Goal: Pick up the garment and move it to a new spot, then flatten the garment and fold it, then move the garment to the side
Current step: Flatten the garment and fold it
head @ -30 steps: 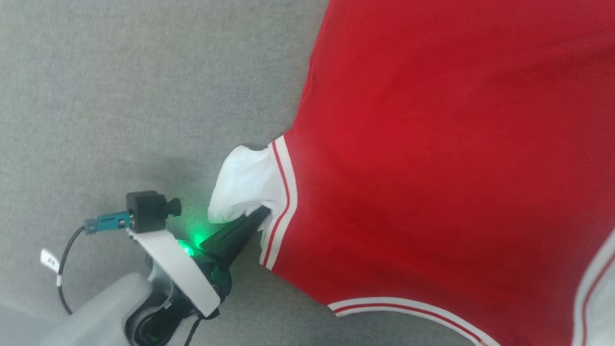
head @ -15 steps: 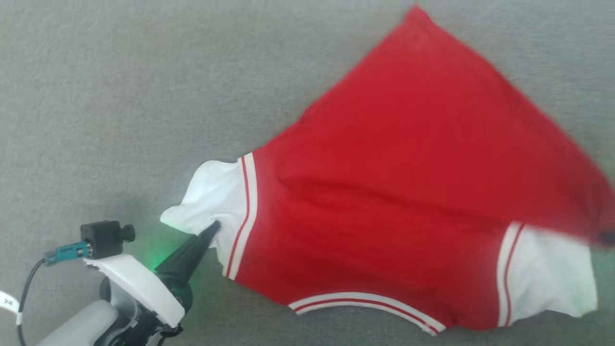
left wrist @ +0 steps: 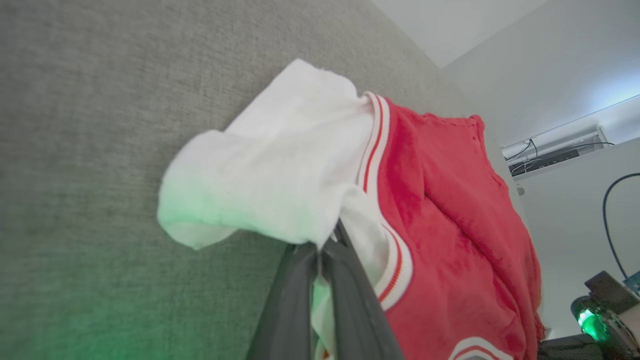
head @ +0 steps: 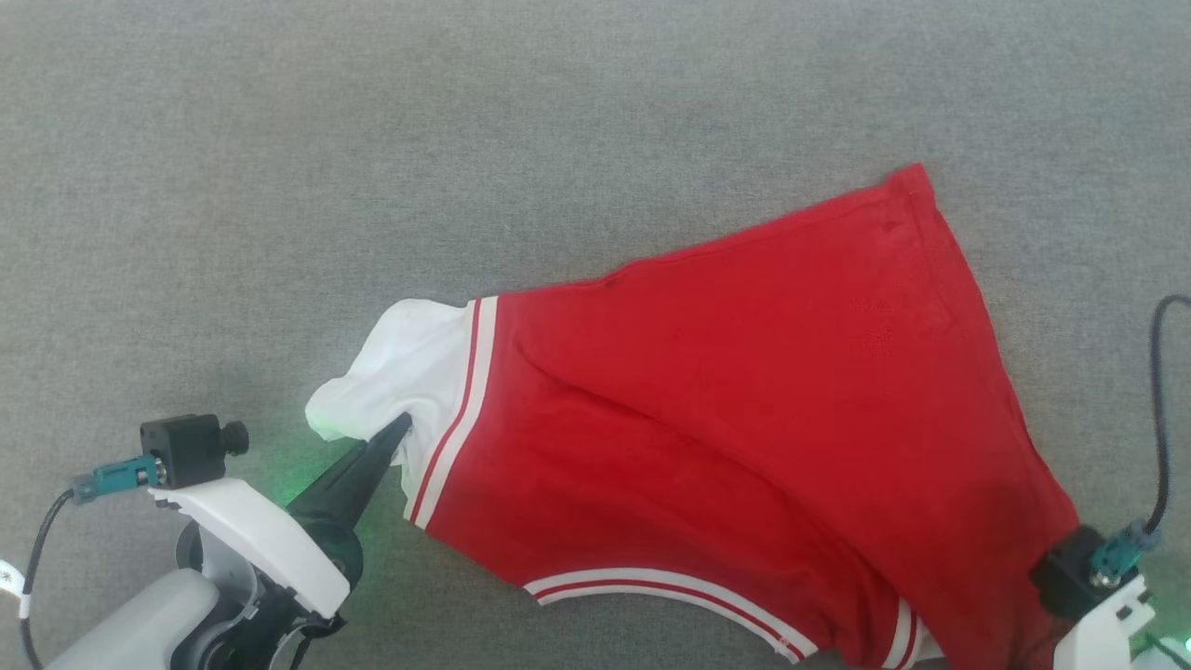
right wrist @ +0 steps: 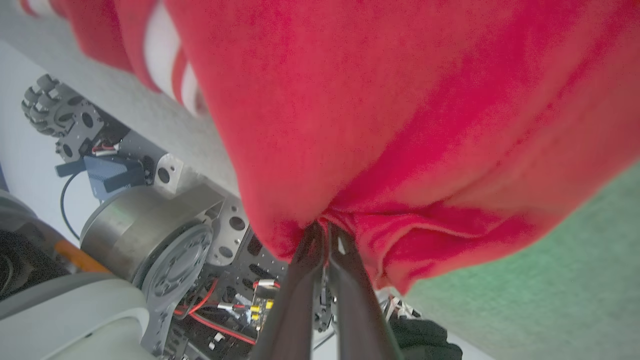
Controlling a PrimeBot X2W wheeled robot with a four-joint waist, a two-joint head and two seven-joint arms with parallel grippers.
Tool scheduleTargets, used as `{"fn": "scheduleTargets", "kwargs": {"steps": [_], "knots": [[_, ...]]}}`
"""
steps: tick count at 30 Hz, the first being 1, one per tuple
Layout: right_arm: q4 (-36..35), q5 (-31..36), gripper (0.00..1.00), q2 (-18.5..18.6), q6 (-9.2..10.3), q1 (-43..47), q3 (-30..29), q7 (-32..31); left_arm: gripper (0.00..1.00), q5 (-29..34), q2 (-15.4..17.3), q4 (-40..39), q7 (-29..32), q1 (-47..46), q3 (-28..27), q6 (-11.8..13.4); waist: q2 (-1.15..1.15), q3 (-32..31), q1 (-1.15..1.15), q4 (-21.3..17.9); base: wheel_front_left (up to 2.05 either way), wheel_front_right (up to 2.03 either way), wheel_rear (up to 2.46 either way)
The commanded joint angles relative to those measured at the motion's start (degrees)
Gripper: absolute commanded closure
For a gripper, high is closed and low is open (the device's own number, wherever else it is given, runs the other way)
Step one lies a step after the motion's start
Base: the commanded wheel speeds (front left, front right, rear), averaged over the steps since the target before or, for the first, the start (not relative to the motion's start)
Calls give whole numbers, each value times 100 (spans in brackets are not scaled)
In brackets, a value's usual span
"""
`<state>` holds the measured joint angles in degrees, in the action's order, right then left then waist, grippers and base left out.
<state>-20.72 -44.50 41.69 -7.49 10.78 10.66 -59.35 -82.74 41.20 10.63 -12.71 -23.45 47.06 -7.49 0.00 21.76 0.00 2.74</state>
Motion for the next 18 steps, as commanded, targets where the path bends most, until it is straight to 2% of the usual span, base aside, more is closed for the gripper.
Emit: {"fn": "scheduleTargets", "kwargs": {"steps": [1,2,3,6,12,15,18], "knots": [[-23,85,53,-83,1,-108,-70,104,100,-5,15,-3,-4,-36,-2,9,0,1,0,-15,0,0,0],[-50,180,3,-109,1,-138,-106,173,100,-10,23,-5,-2,-40,-1,9,0,-2,0,-25,0,0,0],[-107,242,0,-115,1,-175,-143,246,100,-17,30,-5,-4,-42,-5,9,0,-5,0,-34,0,0,0],[-334,160,0,-81,1,-157,-451,366,100,-49,28,-12,-44,-1,-32,8,0,-19,0,-53,0,0,0],[-1075,-331,0,-29,1,-249,-1732,214,100,-10,-92,-55,-93,71,18,8,0,9,0,15,0,0,0],[-1222,-512,0,60,1,-660,-2234,59,100,21,-164,-76,-92,-23,59,8,0,80,0,122,0,0,0],[-1017,-475,0,92,1,-1397,-2358,34,100,62,-278,-85,-58,-167,120,8,0,184,0,281,0,0,0]]}}
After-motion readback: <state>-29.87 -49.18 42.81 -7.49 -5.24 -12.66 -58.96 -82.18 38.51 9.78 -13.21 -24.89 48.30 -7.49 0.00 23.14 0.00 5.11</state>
